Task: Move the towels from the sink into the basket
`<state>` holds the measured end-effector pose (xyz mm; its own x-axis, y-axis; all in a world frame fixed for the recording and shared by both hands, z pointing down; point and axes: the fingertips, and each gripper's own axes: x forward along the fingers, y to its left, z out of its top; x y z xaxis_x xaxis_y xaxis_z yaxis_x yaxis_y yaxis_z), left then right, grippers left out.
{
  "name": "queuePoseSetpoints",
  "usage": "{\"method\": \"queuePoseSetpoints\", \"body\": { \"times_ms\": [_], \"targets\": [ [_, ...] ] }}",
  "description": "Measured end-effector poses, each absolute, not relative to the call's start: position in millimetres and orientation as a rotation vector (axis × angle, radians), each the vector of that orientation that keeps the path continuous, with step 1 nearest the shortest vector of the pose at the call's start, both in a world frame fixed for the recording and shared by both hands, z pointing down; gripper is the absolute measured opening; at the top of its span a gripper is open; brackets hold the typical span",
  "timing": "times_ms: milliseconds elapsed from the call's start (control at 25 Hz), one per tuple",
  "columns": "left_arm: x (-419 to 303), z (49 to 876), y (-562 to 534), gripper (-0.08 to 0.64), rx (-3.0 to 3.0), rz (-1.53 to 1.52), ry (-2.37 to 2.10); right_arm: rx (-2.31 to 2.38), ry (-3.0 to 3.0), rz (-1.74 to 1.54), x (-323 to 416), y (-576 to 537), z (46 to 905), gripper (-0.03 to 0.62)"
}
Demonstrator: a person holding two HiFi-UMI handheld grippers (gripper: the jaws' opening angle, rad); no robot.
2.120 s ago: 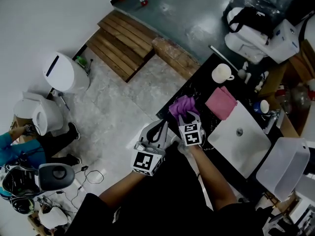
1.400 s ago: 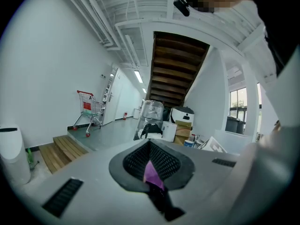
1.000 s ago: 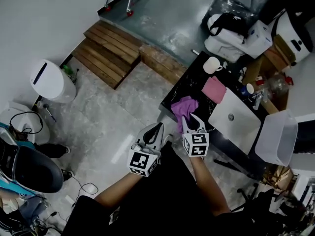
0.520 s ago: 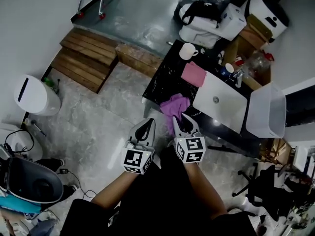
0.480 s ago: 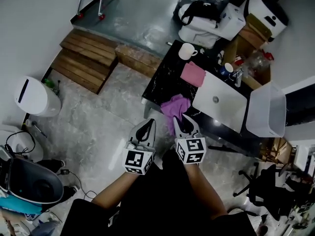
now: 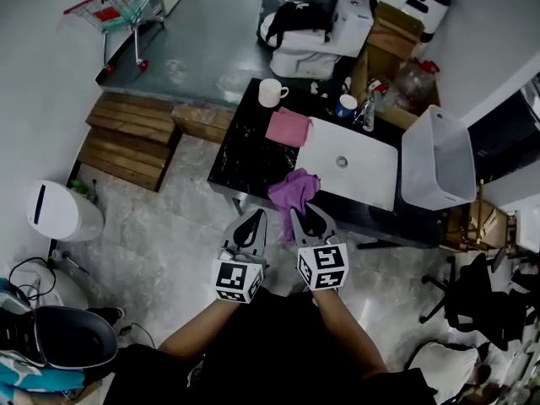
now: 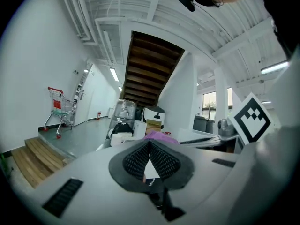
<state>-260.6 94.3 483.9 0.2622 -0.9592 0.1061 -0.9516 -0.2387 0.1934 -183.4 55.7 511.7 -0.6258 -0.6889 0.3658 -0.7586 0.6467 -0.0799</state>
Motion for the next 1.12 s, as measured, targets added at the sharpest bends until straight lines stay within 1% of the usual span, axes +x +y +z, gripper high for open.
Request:
{"method": "queuePoseSetpoints", "body": {
  "times_ms": [240,560,880,1120],
  "targets": [
    [-175,459,72,0.005,2.413,-0.060,-1.770,1.295,-2.548,0.319,-91,39,496,0.103],
    [-69,443,55,0.005,2.463,-0.045,-1.739,1.388,-2.588,0.335,11,26,478,0.103],
    [21,439,52,0.005,2.499,-0.047,-1.747,1.391,-2.620,0.269,90,30,471,0.104],
    [69,444,51,0.005,2.528,-0.032,-1.683,1.457,-2.635,0.260,129,26,461,0.104]
  ]
}}
